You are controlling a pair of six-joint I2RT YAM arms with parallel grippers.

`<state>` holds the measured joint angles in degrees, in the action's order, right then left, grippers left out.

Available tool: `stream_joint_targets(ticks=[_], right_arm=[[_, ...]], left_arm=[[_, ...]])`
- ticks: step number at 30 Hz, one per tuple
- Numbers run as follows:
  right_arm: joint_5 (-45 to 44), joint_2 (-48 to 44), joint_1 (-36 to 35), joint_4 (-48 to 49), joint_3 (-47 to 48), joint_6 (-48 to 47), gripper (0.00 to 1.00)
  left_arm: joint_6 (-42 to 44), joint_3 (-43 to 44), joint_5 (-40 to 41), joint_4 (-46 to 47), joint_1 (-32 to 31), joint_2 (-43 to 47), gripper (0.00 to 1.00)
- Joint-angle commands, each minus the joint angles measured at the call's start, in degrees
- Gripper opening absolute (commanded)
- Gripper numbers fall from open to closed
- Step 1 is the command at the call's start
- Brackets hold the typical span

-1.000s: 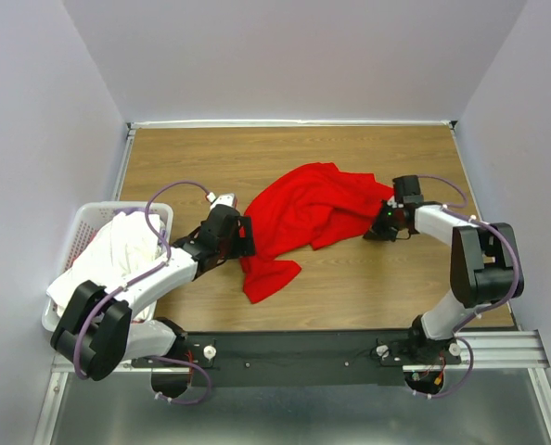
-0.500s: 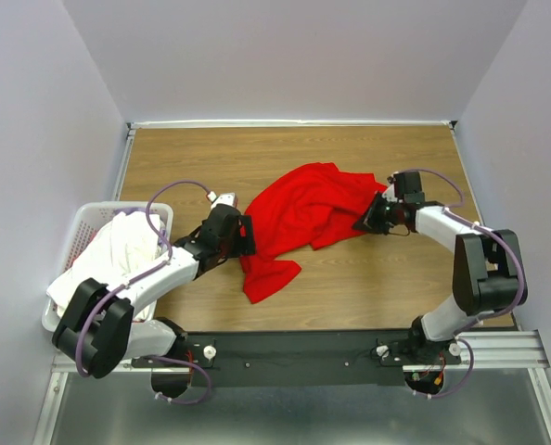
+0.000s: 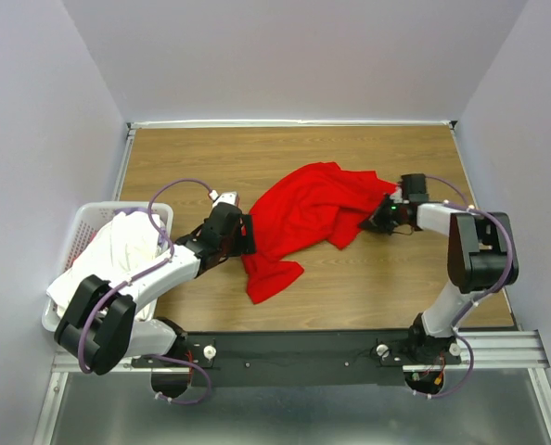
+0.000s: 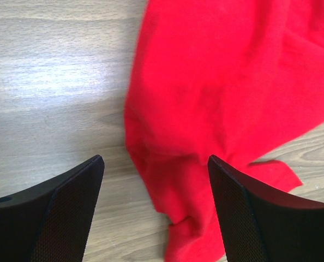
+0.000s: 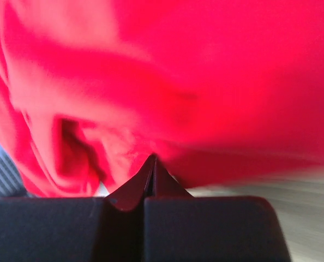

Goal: Fold and stack the t-shirts
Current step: Flatten the tshirt out

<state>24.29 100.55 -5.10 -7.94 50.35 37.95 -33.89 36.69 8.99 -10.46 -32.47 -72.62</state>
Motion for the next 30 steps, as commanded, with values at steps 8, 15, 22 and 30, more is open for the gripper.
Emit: stream_joint_targets(ticks=[8,15,22,30], right_arm=[[-7.25,-0.36,14.68,-1.81,-3.85,-0.69,0.02],[-6.19,0.08,14.6,-1.99,-4.12,-1.74,0.02],[-4.52,-0.18,14.6,-1.99,-4.56,-2.71,0.03],[-3.56,-1.15,14.68,-2.07,-5.61,-3.32,0.03]], left_arm=[[0.4,-0.65,-0.37,0.61,0.13,1.08,0.77],[0.93,0.14,-5.56,3.42,0.12,-2.96,0.77],[1.02,2.77,-7.49,7.55,0.04,-10.08,0.75],[1.46,6.29,-12.07,9.49,-0.31,-18.95,0.6]])
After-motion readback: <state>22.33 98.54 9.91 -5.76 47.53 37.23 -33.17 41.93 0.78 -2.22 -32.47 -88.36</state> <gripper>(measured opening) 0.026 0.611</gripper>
